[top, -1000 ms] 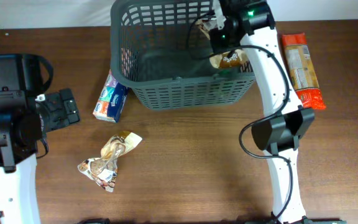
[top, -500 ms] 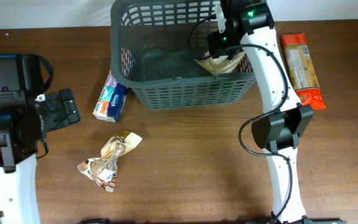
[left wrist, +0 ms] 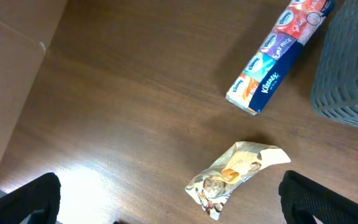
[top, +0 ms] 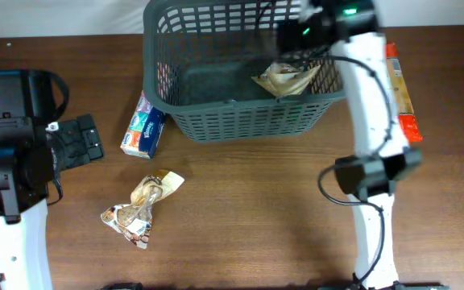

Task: Pack container
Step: 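Lower the rice bag into the basket and open the right gripper, then withdraw the right gripper and move it to the red pasta packet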

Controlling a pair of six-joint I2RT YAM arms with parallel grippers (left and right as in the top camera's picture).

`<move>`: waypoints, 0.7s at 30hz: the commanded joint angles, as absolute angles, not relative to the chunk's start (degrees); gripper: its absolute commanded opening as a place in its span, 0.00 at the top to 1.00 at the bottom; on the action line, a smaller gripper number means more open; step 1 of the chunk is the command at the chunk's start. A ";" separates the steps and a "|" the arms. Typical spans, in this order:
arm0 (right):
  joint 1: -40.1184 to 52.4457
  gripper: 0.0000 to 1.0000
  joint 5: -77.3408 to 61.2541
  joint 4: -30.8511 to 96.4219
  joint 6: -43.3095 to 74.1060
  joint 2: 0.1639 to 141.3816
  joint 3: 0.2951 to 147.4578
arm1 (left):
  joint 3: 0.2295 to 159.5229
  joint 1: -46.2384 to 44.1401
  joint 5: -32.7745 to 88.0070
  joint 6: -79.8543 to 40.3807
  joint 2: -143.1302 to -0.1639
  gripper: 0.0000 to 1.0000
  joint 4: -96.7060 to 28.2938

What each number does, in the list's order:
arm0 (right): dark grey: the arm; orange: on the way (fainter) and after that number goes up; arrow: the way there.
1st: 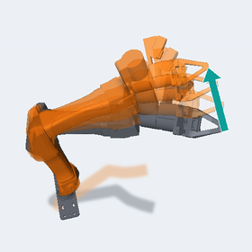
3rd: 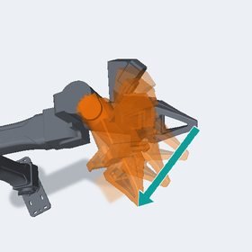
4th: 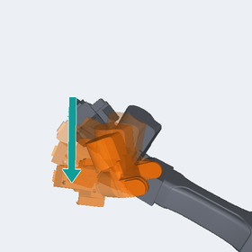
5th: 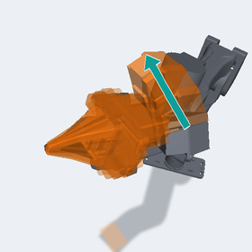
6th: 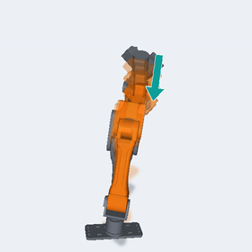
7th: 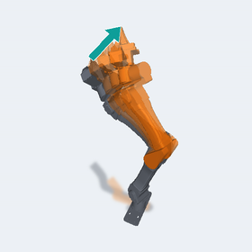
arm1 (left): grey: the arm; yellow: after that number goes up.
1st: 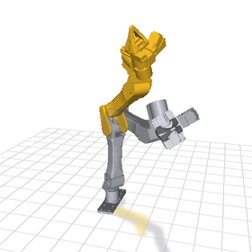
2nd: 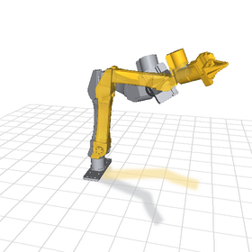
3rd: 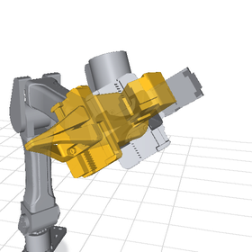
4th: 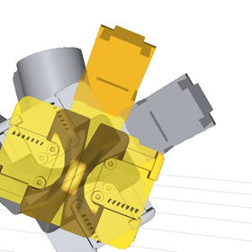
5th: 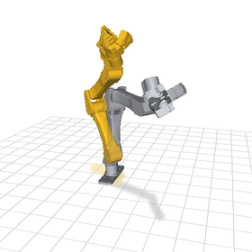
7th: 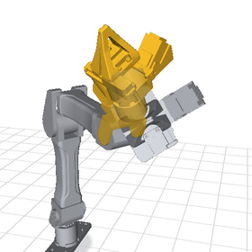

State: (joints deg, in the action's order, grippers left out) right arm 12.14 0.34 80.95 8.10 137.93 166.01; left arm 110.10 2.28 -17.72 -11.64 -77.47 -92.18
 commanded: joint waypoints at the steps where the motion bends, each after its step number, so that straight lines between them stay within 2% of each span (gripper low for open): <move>1: 6.35 0.07 0.60 80.86 12.69 126.82 173.80 | 110.30 2.52 -17.28 -12.19 -77.67 0.01 -92.27; 6: -4.16 0.04 -1.61 80.86 9.45 117.75 175.30 | 110.30 2.52 -17.28 -12.19 -77.67 0.01 -92.27; 9: -9.32 0.00 -4.05 82.00 4.47 115.61 175.30 | 110.30 2.52 -17.30 -12.19 -77.67 0.01 -92.23; 11: -13.34 0.01 -9.04 86.06 -2.90 115.50 175.24 | 110.30 2.52 -17.28 -12.19 -77.67 0.01 -92.20; 14: -16.84 0.01 -10.48 90.61 -6.20 116.92 173.10 | 110.30 2.52 -17.28 -12.19 -77.67 0.01 -92.23; 21: -19.97 0.01 -10.33 91.57 -5.52 120.92 163.54 | 110.30 2.52 -17.28 -12.19 -77.67 0.01 -92.25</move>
